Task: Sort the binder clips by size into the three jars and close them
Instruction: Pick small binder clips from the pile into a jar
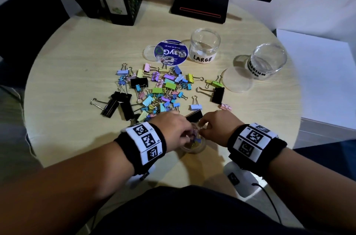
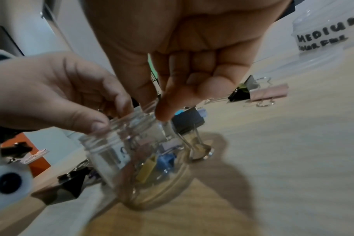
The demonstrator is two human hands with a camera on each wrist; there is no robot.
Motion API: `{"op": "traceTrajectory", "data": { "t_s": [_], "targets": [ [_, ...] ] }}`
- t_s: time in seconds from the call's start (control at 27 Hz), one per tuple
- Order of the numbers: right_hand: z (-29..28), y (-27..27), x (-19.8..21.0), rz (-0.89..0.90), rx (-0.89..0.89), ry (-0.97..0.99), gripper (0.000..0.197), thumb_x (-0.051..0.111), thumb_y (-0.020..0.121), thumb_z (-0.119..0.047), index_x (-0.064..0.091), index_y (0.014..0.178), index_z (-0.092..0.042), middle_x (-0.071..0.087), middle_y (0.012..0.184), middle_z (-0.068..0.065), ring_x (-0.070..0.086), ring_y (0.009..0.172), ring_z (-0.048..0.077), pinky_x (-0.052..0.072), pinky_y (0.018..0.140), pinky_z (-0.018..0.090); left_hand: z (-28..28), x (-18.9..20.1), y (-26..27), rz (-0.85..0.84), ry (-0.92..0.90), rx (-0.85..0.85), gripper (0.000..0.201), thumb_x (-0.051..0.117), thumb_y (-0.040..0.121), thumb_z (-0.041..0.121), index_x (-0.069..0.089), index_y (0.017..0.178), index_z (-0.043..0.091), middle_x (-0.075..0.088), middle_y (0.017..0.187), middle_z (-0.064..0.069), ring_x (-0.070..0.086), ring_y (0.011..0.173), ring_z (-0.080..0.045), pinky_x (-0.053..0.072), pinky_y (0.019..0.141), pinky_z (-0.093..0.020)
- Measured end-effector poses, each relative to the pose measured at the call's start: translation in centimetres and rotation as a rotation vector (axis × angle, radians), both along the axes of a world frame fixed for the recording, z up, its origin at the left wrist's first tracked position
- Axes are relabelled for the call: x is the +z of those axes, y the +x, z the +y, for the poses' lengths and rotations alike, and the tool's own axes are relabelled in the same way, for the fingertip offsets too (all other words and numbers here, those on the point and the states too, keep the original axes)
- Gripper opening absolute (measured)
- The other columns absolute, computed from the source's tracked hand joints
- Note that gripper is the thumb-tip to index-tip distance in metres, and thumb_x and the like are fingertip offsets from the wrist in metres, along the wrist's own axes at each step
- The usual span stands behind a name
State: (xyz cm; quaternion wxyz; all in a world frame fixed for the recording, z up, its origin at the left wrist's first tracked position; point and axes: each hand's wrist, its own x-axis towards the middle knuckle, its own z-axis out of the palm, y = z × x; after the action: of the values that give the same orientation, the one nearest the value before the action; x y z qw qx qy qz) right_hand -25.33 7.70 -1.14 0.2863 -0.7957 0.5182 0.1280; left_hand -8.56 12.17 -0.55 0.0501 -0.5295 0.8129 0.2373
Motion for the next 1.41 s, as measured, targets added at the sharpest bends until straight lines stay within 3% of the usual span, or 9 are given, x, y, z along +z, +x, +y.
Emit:
{"op": "traceTrajectory", "data": {
  "t_s": [0.07, 0.22, 0.3, 0.48, 0.67, 0.93, 1.11, 1.26, 1.41],
  "targets": [
    [0.3, 0.4, -0.1, -0.025, -0.012, 0.0, 0.024, 0.06, 0.084, -0.032, 0.065, 0.105, -0.024, 0.069, 0.098, 0.001, 0.06, 0.092, 0.018, 0.044, 0.074, 0.025, 0.4, -0.4, 1.3, 0.102, 0.053, 0.097, 0.028, 0.06, 0.086, 0.043, 0.064, 0.111, 0.031, 0.061, 0.108, 0.012, 0.049, 0.104, -0.011, 0.041, 0.095, -0.033],
    [0.8, 0.6, 0.5, -0.145, -0.009, -0.101, 0.021, 0.057, 0.087, -0.039, 0.067, 0.1, -0.026, 0.07, 0.089, -0.002, 0.062, 0.082, 0.017, 0.048, 0.072, 0.027, 1.6, -0.7, 4.9, 0.47, 0.095, 0.616, 0.016, 0.073, 0.078, 0.024, 0.07, 0.087, 0.036, 0.066, 0.087, 0.015, 0.063, 0.082, -0.007, 0.054, 0.082, -0.031],
    [1.3, 0.9, 1.1, -0.177, 0.046, -0.199, 0.021, 0.056, 0.087, -0.037, 0.067, 0.102, -0.026, 0.068, 0.092, -0.004, 0.061, 0.083, 0.018, 0.045, 0.068, 0.026, 2.0, -0.7, 6.6, 0.481, 0.062, 0.679, 0.019, 0.074, 0.077, 0.019, 0.069, 0.082, 0.036, 0.067, 0.082, 0.012, 0.064, 0.077, -0.007, 0.054, 0.075, -0.027],
    [2.4, 2.8, 1.4, -0.094, 0.266, -0.178, 0.027, 0.054, 0.087, -0.042, 0.064, 0.11, -0.033, 0.063, 0.101, -0.005, 0.058, 0.091, 0.017, 0.045, 0.07, 0.025, 2.0, -0.5, 8.3, 0.176, 0.08, 0.566, 0.014, 0.073, 0.08, 0.021, 0.073, 0.093, 0.024, 0.06, 0.072, 0.018, 0.054, 0.064, 0.003, 0.038, 0.059, -0.009],
    [1.3, 3.2, 0.8, 0.061, 0.242, -0.201, 0.033, 0.051, 0.087, -0.047, 0.062, 0.111, -0.027, 0.063, 0.105, -0.001, 0.058, 0.091, 0.019, 0.047, 0.068, 0.027, 2.5, -0.9, 8.5, -0.107, 0.085, 0.387, 0.031, 0.065, 0.085, 0.032, 0.063, 0.115, 0.033, 0.059, 0.115, 0.009, 0.054, 0.103, -0.011, 0.042, 0.085, -0.022],
    [0.2, 2.9, 1.9, 0.025, 0.244, -0.282, 0.03, 0.046, 0.09, -0.042, 0.066, 0.105, -0.025, 0.065, 0.099, -0.002, 0.058, 0.087, 0.019, 0.038, 0.063, 0.022, 2.9, -1.5, 10.1, -0.135, 0.043, 0.383, 0.034, 0.055, 0.09, 0.029, 0.057, 0.123, 0.032, 0.049, 0.127, 0.006, 0.046, 0.118, -0.015, 0.041, 0.094, -0.029],
    [3.4, 6.1, 2.5, -0.262, 0.421, -0.321, 0.019, 0.055, 0.088, -0.02, 0.069, 0.1, -0.018, 0.067, 0.094, 0.004, 0.062, 0.084, 0.022, 0.039, 0.071, 0.022, 3.4, -0.9, 9.7, -0.006, -0.004, 0.386, 0.026, 0.057, 0.087, 0.029, 0.066, 0.11, 0.028, 0.056, 0.113, 0.008, 0.053, 0.107, -0.015, 0.045, 0.087, -0.026],
    [5.8, 9.0, 0.7, -0.066, 0.542, -0.126, 0.032, 0.047, 0.092, -0.018, 0.052, 0.124, -0.019, 0.052, 0.116, 0.006, 0.055, 0.1, 0.026, 0.051, 0.084, 0.036, 3.4, -1.4, 9.3, -0.106, 0.042, 0.282, 0.023, 0.051, 0.091, 0.032, 0.065, 0.108, 0.026, 0.062, 0.11, 0.005, 0.054, 0.106, -0.017, 0.043, 0.086, -0.028],
    [5.5, 9.3, -0.6, 0.082, 0.556, -0.092, 0.031, 0.048, 0.093, -0.013, 0.055, 0.123, -0.013, 0.051, 0.116, 0.007, 0.051, 0.107, 0.027, 0.051, 0.088, 0.041, 3.0, -1.2, 9.7, -0.159, 0.075, 0.263, 0.023, 0.053, 0.09, 0.033, 0.064, 0.109, 0.03, 0.062, 0.112, 0.005, 0.054, 0.107, -0.016, 0.043, 0.087, -0.029]
  ]
}}
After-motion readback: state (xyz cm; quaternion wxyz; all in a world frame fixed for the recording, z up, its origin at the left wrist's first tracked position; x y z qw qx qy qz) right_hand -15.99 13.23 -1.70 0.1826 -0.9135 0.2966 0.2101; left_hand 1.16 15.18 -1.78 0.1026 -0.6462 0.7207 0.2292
